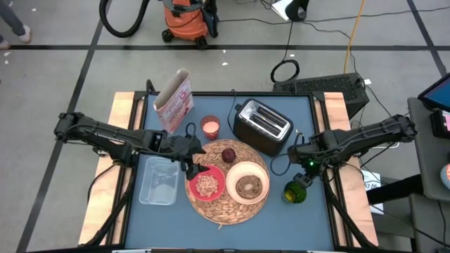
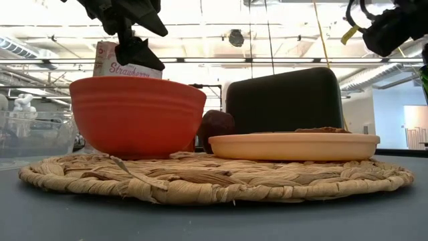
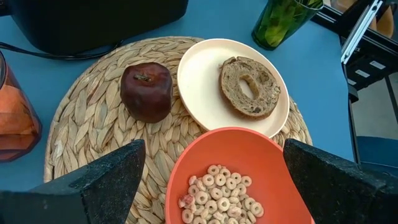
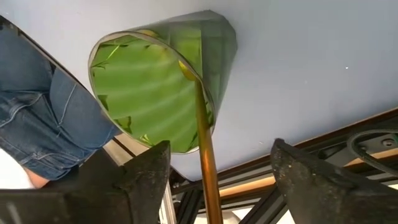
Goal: Arrange a breakfast setting
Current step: Put the gold spoon from the green cup to the left side of the placemat
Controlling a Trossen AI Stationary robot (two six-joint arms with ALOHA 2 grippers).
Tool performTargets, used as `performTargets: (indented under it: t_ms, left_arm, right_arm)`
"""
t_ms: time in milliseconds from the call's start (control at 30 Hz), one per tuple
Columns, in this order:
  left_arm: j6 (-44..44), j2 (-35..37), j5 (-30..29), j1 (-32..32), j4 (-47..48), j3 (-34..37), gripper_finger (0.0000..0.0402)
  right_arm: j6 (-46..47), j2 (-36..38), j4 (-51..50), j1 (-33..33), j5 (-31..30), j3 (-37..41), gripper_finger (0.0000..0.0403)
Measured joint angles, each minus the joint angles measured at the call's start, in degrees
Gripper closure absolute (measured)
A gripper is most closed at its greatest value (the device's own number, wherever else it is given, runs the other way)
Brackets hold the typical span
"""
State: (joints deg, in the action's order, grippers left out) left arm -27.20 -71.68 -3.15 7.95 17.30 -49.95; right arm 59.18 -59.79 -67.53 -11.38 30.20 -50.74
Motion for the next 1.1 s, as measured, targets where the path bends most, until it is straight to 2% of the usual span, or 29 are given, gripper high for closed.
performTargets:
  t_ms: [733, 1100]
  left_arm:
    - [0.0, 0.0, 0.0, 0.0, 0.0, 0.0, 0.0016]
    - [0.0, 0.0, 0.0, 0.0, 0.0, 0.0, 0.0016]
  right_arm:
    - [0.2, 0.0, 1.6, 0.0, 0.1, 0.0, 0.0268]
    - [0.2, 0.0, 3.5, 0.0, 0.1, 0.0, 0.0315]
